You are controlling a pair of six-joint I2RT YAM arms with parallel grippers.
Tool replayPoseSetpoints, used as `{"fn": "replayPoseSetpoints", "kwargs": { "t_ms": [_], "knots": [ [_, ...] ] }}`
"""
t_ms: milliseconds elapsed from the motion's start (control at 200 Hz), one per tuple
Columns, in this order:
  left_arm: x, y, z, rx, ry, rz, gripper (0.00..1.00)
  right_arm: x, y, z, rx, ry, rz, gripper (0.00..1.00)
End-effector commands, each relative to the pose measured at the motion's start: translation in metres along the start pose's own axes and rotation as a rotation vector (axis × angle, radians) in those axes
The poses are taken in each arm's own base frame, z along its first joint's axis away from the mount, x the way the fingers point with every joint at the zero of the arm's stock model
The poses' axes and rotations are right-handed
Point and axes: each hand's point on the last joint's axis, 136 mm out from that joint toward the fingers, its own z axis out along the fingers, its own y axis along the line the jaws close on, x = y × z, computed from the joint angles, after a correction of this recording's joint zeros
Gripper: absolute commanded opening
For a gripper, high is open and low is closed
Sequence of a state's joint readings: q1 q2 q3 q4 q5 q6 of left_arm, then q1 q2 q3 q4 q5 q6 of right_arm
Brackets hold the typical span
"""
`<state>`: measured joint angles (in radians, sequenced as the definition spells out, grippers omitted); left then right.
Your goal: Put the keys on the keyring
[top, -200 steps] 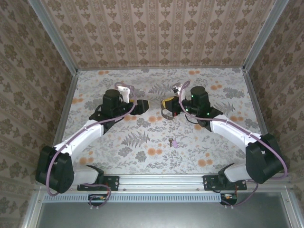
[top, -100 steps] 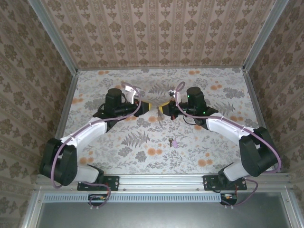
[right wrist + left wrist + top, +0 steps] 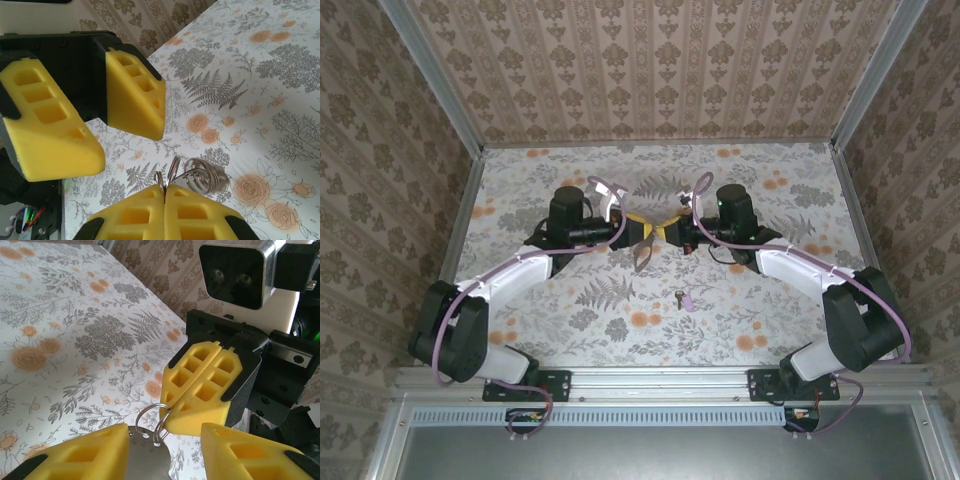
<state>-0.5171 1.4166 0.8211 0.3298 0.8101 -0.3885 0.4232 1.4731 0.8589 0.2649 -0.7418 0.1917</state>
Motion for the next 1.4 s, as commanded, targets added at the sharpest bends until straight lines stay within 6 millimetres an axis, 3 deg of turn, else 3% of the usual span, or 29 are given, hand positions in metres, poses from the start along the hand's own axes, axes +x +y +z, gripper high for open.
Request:
{"fn": "replayPoseSetpoints", "kwargs": {
  "t_ms": [0,150,430,625,845,990,1395],
  "knots": [
    [-0.011,-0.009,0.005,0.045,-0.017,0.042,0.47,-0.009,0.010,-0.005,-0.039,-0.036,-0.023,0.00],
    [-0.012,-0.009,0.010,0.044,-0.015,0.047,0.55,-0.009,0.011,-0.007,-0.041,-0.042,-0.023,0.00],
    [-0.012,-0.010,0.018,0.074,-0.008,0.050,0.60,-0.011,0.014,-0.009,-0.048,-0.050,-0.024,0.00],
    [-0.013,-0.017,0.018,0.117,-0.022,0.056,0.55,-0.010,0.013,-0.009,-0.047,-0.048,-0.021,0.00],
    [-0.012,-0.002,0.008,0.038,-0.064,0.061,0.51,-0.008,0.006,-0.011,-0.027,-0.050,0.001,0.00],
    [-0.012,-0.008,0.003,0.071,-0.081,0.066,0.49,-0.007,-0.001,-0.011,-0.001,-0.056,0.028,0.00],
    [0.000,-0.025,0.020,0.177,-0.039,0.061,0.45,-0.010,-0.010,-0.010,0.019,-0.065,0.064,0.00]
  ]
}}
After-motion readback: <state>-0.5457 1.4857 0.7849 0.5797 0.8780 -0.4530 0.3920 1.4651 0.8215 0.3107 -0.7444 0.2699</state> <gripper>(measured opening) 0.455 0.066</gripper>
